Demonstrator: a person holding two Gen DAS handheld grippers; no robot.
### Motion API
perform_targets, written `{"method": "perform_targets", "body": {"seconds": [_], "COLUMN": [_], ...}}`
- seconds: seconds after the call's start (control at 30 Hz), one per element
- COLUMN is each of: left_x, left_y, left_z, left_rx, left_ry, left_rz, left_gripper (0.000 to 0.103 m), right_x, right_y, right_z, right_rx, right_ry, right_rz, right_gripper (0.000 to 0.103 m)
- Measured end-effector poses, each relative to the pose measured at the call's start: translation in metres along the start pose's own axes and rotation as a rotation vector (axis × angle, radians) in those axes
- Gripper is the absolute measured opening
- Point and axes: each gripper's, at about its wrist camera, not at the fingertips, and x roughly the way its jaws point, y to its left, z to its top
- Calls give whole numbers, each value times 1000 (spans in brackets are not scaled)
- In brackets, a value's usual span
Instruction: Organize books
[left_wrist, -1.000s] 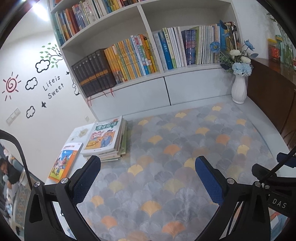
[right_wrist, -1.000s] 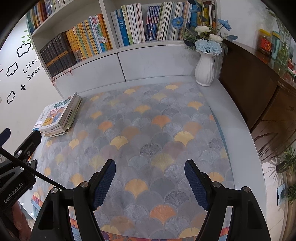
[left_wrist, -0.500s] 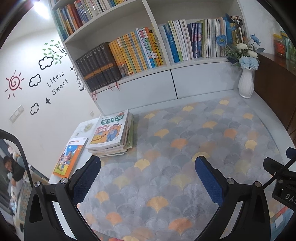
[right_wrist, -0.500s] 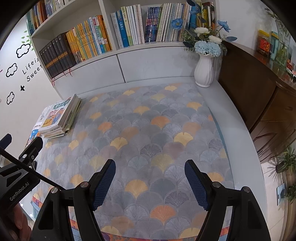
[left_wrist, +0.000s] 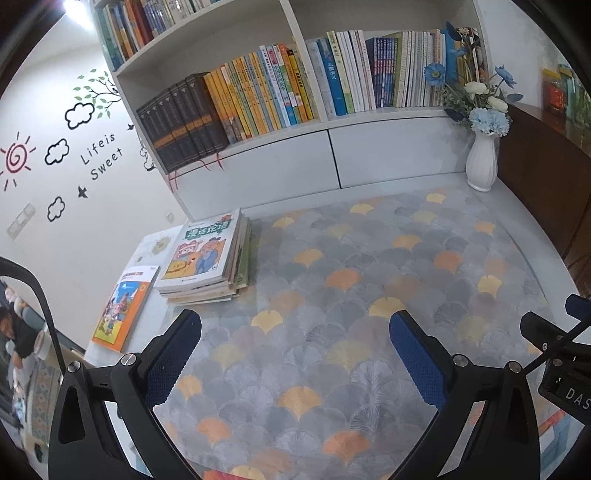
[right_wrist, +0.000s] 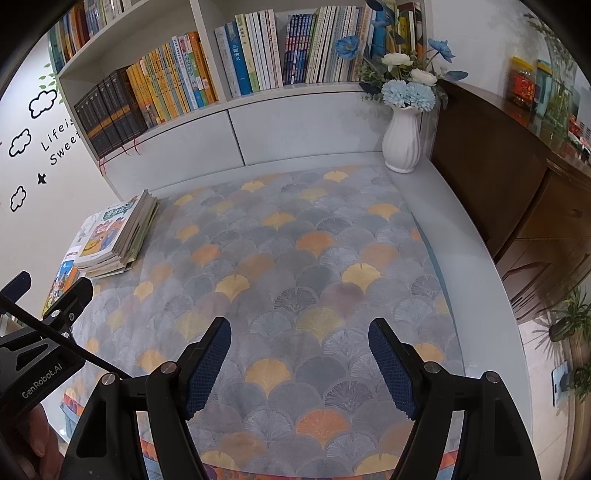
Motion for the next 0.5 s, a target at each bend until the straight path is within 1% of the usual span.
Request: {"method": "perform_targets", "body": {"seconds": [0.33, 0.5], "left_x": [-2, -2], "left_y": [-4, 0], "left_z": [-1, -2], "left_rx": [13, 2], "left_ry": [-4, 1], "left_rz": [0, 2], "left_gripper": [102, 102], "right_x": [-3, -4], "right_y": [-2, 1], "right_z": [-7, -9], "right_rx": [17, 16], "right_ry": [0, -2], "right_rz": [-8, -8], "right_gripper": [75, 75]}}
